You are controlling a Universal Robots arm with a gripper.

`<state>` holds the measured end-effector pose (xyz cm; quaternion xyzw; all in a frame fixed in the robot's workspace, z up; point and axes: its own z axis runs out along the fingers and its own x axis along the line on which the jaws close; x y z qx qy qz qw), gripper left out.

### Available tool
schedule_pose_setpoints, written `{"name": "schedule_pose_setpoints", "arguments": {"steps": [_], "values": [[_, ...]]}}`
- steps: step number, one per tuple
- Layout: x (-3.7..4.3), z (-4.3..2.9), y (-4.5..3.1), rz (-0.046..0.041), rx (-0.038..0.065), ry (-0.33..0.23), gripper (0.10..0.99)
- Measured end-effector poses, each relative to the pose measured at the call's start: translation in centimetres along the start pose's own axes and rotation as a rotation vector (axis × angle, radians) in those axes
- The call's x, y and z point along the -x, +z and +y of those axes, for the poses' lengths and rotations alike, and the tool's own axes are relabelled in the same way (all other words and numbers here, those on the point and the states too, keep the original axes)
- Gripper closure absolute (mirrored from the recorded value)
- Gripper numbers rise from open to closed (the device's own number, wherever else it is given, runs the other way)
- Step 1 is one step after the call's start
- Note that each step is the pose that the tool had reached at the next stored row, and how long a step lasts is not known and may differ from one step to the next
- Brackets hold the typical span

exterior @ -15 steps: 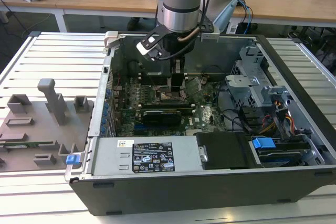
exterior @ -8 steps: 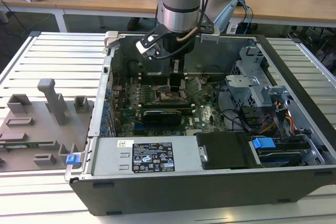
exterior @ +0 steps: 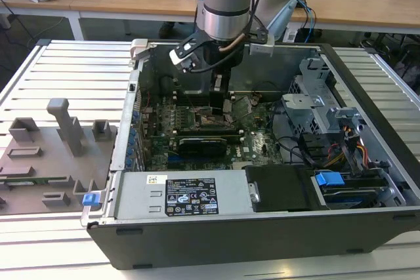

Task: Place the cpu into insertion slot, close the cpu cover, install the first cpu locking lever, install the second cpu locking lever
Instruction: 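Place the cpu into insertion slot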

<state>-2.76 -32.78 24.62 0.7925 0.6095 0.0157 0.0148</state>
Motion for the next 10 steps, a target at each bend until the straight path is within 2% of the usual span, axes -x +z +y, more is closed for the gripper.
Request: {"name": "schedule_pose_setpoints", "arguments": {"steps": [1,2,6,10], "values": [[0.00,0.00,0.00,0.0005,0.000,-0.010,0.541],[0.00,0.00,0.00,0.0021,0.000,-0.048,0.541],[0.00,0.00,0.01,0.0102,-0.002,-0.241,0.541],[0.00,0.00,0.01,0.0139,-0.002,-0.328,0.541]]}}
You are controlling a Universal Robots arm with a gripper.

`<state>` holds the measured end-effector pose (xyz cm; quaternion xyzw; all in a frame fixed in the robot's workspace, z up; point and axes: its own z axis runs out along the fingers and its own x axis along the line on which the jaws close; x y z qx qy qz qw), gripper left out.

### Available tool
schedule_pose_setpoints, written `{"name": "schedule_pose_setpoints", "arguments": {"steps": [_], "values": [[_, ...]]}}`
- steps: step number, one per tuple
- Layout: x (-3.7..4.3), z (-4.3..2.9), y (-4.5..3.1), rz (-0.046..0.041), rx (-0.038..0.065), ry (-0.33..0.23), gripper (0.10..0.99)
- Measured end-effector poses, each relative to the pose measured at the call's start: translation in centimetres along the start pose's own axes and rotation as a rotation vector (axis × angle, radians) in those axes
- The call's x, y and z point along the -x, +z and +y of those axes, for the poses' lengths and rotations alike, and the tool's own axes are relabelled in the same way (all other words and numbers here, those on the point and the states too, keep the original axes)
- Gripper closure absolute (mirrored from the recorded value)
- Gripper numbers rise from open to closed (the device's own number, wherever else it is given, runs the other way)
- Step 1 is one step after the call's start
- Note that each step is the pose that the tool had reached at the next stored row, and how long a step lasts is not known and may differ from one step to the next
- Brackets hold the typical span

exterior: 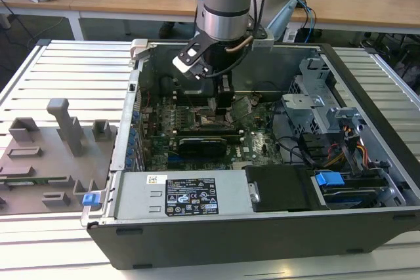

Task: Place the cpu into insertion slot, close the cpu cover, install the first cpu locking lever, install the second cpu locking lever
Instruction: 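Place the cpu into insertion slot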

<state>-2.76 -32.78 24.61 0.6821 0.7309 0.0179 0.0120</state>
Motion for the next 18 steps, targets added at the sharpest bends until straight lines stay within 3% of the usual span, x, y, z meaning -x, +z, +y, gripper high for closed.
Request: {"name": "schedule_pose_setpoints", "arguments": {"steps": [4,5,8,11,18], "values": [[0.00,0.00,0.00,0.0041,-0.001,-0.098,0.541],[0.00,0.00,0.01,0.0043,-0.001,-0.099,0.541],[-0.01,-0.14,0.07,0.0035,-0.001,-0.080,0.541],[-0.02,-0.23,0.29,0.0011,0.000,-0.008,0.541],[-0.71,-0.97,0.78,0.0026,0.000,0.004,0.541]]}}
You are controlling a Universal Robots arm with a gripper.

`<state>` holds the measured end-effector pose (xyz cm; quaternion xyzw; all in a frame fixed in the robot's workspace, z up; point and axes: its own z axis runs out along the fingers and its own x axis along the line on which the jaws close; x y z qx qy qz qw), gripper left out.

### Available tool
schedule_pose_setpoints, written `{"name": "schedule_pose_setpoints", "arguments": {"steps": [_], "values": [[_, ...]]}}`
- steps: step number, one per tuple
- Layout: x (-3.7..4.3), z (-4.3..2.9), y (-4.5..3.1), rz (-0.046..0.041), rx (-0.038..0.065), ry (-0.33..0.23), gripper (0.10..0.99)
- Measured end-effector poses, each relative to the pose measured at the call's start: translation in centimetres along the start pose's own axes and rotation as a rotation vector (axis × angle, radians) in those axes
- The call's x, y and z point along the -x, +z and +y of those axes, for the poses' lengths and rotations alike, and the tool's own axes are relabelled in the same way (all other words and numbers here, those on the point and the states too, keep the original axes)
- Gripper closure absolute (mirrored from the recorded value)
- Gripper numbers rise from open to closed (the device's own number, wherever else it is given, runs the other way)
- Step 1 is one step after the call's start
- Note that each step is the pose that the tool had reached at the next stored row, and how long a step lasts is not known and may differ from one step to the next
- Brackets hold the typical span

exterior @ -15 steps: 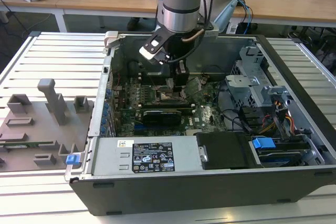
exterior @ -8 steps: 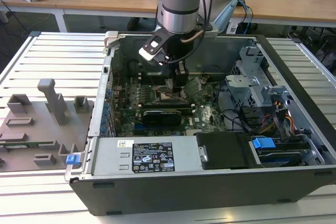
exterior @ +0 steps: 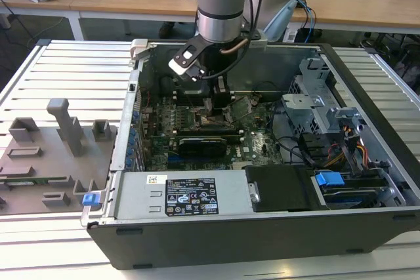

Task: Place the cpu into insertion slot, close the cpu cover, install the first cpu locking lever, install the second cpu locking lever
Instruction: 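Place the cpu into insertion slot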

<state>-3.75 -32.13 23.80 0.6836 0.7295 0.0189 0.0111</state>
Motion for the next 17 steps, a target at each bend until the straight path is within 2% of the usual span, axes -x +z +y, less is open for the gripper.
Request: {"name": "schedule_pose_setpoints", "arguments": {"steps": [6,17], "values": [[-0.02,-0.06,0.70,-0.0001,0.000,0.002,0.541],[-0.02,-0.10,1.08,-0.0002,0.000,0.002,0.541]]}}
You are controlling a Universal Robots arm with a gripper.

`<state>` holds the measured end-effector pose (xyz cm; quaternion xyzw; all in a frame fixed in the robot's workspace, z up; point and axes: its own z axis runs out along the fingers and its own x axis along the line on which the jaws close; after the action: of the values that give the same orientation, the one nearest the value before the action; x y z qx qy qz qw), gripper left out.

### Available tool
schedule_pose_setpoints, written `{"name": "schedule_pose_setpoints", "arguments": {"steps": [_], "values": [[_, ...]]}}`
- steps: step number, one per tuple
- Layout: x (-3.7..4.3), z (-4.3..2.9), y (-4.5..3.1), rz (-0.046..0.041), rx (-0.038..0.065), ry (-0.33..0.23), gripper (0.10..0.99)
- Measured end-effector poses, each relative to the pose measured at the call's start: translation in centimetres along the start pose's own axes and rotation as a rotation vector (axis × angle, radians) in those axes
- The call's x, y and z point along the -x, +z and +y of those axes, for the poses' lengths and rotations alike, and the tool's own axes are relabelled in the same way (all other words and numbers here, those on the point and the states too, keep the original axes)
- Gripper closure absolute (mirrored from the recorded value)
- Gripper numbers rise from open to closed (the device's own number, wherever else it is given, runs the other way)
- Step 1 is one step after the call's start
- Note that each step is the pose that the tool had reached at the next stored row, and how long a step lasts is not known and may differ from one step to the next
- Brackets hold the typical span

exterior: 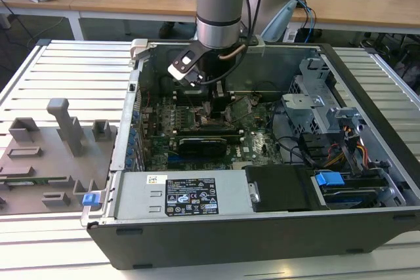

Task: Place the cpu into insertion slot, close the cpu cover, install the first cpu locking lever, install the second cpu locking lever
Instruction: 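Place the cpu into insertion slot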

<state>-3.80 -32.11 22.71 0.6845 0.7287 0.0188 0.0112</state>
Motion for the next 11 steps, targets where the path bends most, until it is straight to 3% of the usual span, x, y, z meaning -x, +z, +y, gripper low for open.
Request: {"name": "schedule_pose_setpoints", "arguments": {"steps": [11], "values": [[-0.02,-0.25,1.25,-0.0004,0.000,0.011,0.541]]}}
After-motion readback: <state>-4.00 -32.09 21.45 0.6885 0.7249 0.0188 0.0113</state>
